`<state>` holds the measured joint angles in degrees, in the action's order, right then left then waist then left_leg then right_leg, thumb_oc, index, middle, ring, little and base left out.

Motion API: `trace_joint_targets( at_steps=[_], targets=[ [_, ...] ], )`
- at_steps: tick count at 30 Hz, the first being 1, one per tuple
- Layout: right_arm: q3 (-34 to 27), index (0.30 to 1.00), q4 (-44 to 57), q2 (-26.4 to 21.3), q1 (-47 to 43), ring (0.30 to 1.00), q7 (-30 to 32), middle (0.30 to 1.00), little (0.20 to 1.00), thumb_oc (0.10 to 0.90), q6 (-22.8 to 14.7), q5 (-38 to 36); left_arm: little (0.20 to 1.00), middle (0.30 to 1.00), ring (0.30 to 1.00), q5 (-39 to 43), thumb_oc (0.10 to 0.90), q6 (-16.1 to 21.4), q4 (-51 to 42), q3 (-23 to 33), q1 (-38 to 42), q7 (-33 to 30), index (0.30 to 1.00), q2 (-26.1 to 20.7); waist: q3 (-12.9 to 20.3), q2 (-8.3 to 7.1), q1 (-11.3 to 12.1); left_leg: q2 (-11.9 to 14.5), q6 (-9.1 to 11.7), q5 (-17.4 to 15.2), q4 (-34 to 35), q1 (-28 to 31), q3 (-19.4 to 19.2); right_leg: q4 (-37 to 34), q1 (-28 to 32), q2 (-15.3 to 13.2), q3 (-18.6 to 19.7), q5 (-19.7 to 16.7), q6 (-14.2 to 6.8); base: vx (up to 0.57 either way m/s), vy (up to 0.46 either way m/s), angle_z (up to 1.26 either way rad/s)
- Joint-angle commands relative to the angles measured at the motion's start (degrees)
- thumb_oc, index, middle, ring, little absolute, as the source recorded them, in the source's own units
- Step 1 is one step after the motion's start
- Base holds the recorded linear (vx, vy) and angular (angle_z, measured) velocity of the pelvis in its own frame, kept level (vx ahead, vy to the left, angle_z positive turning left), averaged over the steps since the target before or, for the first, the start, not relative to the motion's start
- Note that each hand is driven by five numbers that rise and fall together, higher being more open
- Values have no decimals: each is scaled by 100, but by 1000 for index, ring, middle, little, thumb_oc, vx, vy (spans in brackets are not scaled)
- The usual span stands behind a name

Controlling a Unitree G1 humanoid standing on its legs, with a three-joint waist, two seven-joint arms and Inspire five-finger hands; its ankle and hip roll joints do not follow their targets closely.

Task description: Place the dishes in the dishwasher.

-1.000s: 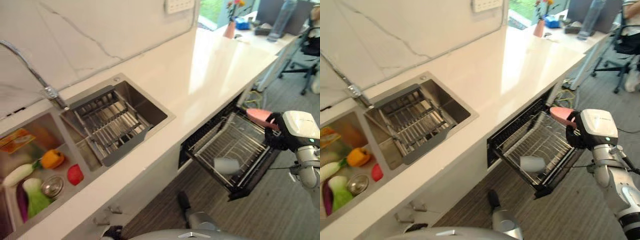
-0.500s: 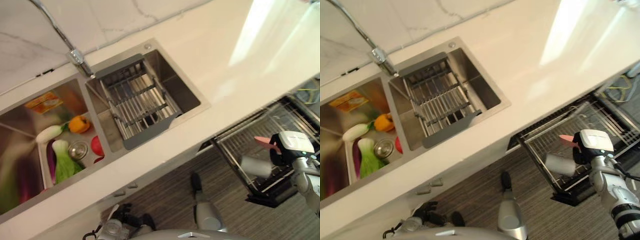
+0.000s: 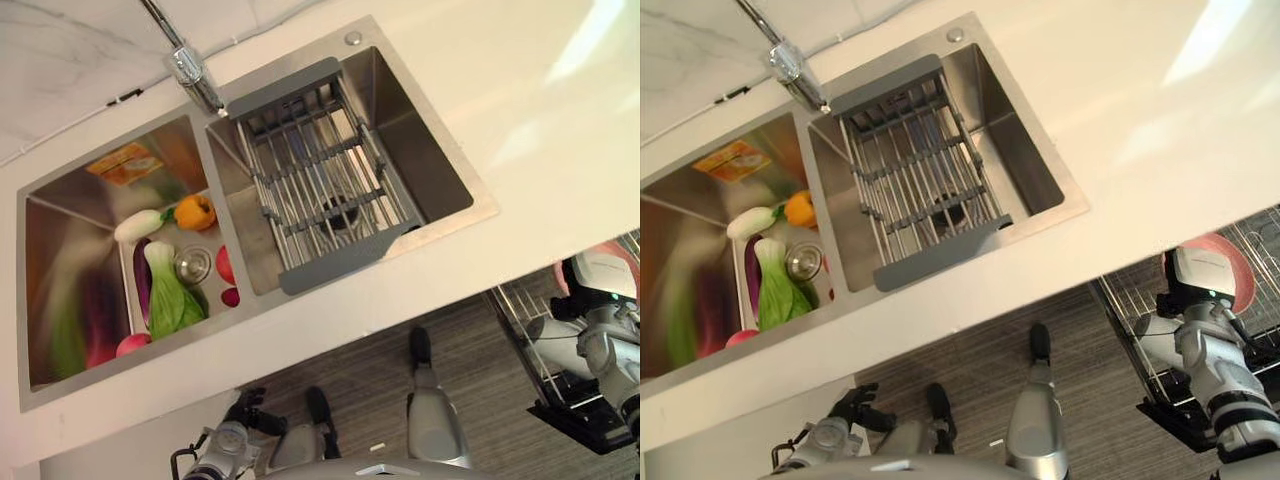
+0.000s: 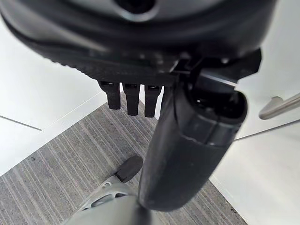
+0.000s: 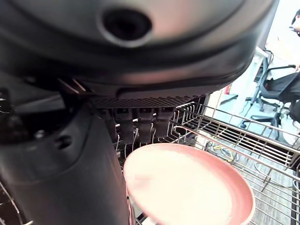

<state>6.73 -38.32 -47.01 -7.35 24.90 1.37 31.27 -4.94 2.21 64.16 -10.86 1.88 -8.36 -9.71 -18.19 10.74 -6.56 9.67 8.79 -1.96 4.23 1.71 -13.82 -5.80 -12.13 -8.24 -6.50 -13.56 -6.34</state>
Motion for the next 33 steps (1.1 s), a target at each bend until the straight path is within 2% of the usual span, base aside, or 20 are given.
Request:
trace_joint_targets(
  at_steps=[1, 7, 10, 13, 14, 15, 16, 17, 20, 23, 26, 28, 32, 33],
  targets=[
    [-655, 900, 435, 11, 36, 900, 628, 900, 900, 800, 64, -502, 900, 900, 900, 2, 800, -146, 313, -316, 17, -103, 900, -260, 282, -332, -174, 129, -129, -177, -770, -362, 75, 114, 212, -332, 396, 895, -509, 38, -9, 31],
    [-2301, 900, 1422, 650, 1037, 900, 1365, 900, 900, 800, 77, -1087, 900, 900, 900, -53, 800, -258, 318, -57, -37, -158, 900, -240, 397, -397, -330, 194, -162, -279, -700, -105, 91, 115, 452, -250, 392, 984, -491, 26, 1, 9],
    [-3163, 900, 1347, 905, 1342, 900, 2016, 900, 900, 800, 66, -1592, 900, 900, 900, -98, 800, -310, 369, 22, -52, -230, 900, -226, 451, -441, -436, 206, -177, -328, -666, 10, 41, 119, 480, -218, 430, 982, -503, 8, 28, -4],
    [-3765, 900, 829, 1265, 1576, 900, 2313, 900, 900, 800, -109, -2507, 900, 900, 900, -17, 800, -348, 378, 74, -76, -277, 900, -221, 525, -508, -506, 215, -194, -368, -626, 104, -26, 121, 502, -183, 485, 985, -510, 18, 17, -15],
    [-3894, 552, 623, 1357, 1634, 552, 2379, 552, 552, 568, -190, -2787, 900, 900, 900, 7, 800, -352, 391, 93, -93, -290, 900, -217, 552, -530, -515, 216, -202, -380, -611, 134, -42, 119, 513, -172, 501, 987, -510, 51, 12, -12],
    [-4052, 509, 303, 1459, 1705, 509, 2430, 509, 509, 540, -258, -3075, 900, 900, 900, 45, 800, -349, 404, 136, -101, -296, 900, -200, 577, -536, -538, 230, -211, -428, -600, 183, -50, 132, 536, -154, 515, 1023, -527, 44, 10, -12],
    [-4097, 333, -23, 1511, 1775, 333, 2497, 333, 333, 422, -309, -3298, 900, 900, 900, 86, 800, -352, 431, 146, -98, -307, 900, -179, 598, -552, -546, 238, -213, -431, -580, 215, -69, 130, 543, -141, 528, 1029, -529, 36, 1, -11],
    [-4120, 300, -366, 1599, 1851, 300, 2526, 300, 300, 400, -351, -3494, 900, 900, 900, 130, 800, -345, 439, 157, -107, -324, 900, -161, 622, -565, -554, 247, -212, -429, -564, 243, -84, 130, 549, -133, 541, 1030, -530, -9, -19, -15],
    [-4083, 300, -702, 1728, 1922, 300, 2576, 300, 300, 400, -477, -3742, 900, 900, 900, 185, 800, -347, 450, 130, -125, -356, 900, -127, 666, -600, -552, 251, -204, -371, -546, 250, -105, 119, 533, -126, 555, 1001, -509, -13, -16, -11],
    [-3520, 300, -956, 2113, 1867, 300, 2195, 300, 300, 400, -599, -3987, 900, 900, 900, 232, 800, -355, 503, 77, -114, -400, 900, -49, 673, -597, -532, 268, -192, -330, -492, 293, -85, 115, 557, -101, 583, 1030, -494, -23, -16, -11],
    [-2934, 300, -832, 2238, 1647, 300, 1817, 300, 300, 400, -604, -3906, 900, 900, 900, 236, 800, -362, 503, 66, -148, -382, 900, -36, 688, -574, -466, 277, -184, -293, -473, 316, -85, 110, 591, -81, 577, 1050, -478, -22, -25, -6],
    [-2414, 300, -953, 2130, 1309, 300, 1518, 300, 300, 400, -559, -3757, 900, 900, 900, 287, 800, -349, 456, 60, -151, -372, 900, -71, 675, -560, -402, 292, -165, -258, -497, 305, -59, 114, 624, -65, 553, 1068, -456, -36, -36, 1],
    [-1384, 300, -1410, 1522, 713, 300, 914, 300, 300, 400, -285, -2884, 900, 900, 900, 264, 800, -343, 342, -63, -178, -275, 900, -208, 652, -498, -172, 349, -121, -211, -572, 293, 86, 128, 821, -59, 381, 1166, -415, -30, -51, 8],
    [-1375, 300, -1419, 1521, 697, 300, 913, 300, 300, 400, -288, -2885, 900, 900, 900, 264, 800, -345, 340, -53, -174, -274, 900, -209, 655, -506, -184, 343, -119, -182, -564, 274, 93, 121, 806, -64, 378, 1146, -409, 21, -108, 28]
  ],
)
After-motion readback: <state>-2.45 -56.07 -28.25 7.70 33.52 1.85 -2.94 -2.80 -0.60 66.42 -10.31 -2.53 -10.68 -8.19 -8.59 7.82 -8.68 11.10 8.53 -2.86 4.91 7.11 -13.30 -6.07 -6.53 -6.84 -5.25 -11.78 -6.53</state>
